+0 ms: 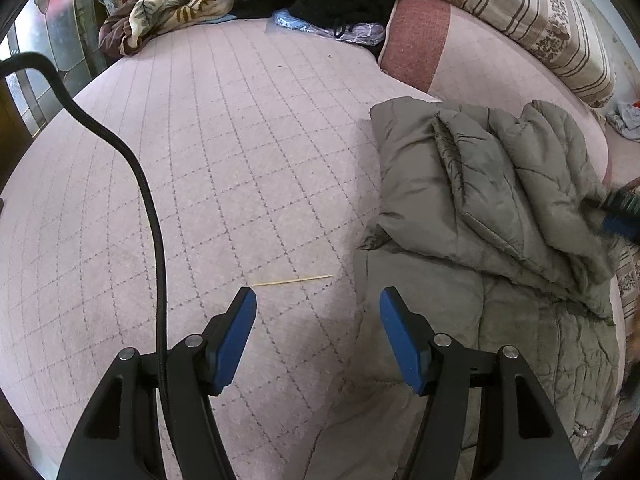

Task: Fold large clothes
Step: 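Fold the hood over the jacket body with the right tool, then open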

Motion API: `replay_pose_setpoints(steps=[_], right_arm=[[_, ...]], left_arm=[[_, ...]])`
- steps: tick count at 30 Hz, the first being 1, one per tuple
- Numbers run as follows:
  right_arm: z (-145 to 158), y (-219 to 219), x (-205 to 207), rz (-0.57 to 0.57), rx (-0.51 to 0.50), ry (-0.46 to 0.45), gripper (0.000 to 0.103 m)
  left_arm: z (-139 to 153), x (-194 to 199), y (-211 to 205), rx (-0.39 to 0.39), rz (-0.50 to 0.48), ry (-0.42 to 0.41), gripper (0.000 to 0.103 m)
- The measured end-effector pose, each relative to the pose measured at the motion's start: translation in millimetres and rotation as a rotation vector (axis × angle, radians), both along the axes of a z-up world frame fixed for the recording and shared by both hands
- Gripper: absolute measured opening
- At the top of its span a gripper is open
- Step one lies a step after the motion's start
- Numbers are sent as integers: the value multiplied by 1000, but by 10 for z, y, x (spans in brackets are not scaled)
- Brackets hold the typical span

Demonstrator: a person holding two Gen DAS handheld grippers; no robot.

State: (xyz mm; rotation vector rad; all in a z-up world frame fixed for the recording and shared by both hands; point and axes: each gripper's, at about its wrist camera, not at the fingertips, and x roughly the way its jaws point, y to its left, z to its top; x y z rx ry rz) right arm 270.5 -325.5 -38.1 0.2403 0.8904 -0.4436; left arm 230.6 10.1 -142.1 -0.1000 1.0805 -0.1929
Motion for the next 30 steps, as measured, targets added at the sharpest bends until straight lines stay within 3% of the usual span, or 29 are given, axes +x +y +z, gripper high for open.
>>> replay_pose_setpoints(steps=[3, 5, 9, 15, 18, 22, 25, 27, 30], right_arm=[[-466, -50, -60, -5, 68, 98, 59], [-653, -35, -139, -2, 35, 112, 59], [-523, -46, -168, 3, 20, 122, 59], [-23, 206, -475, 30, -59, -80, 60], [-212, 308, -303, 81, -31, -15, 60], [-583, 282, -113, 57, -37, 59, 61], [-496, 324, -111, 60, -64, 58, 61], [-352, 392, -225, 82, -56, 4, 61], [-188, 441, -441, 92, -86, -75, 71]], left_arm=[[20, 5, -18, 7, -2, -13, 63], [6, -2, -39, 15, -8, -13, 63], [-7, -47, -43, 23, -14, -14, 63], [17, -88, -67, 38, -13, -41, 63], [6, -96, -85, 49, -22, -42, 63], [52, -123, -75, 42, -27, -63, 63], [94, -135, -66, 38, -27, -87, 63], [111, -135, -68, 27, -28, -93, 63], [145, -157, -78, 1, -31, -111, 63]])
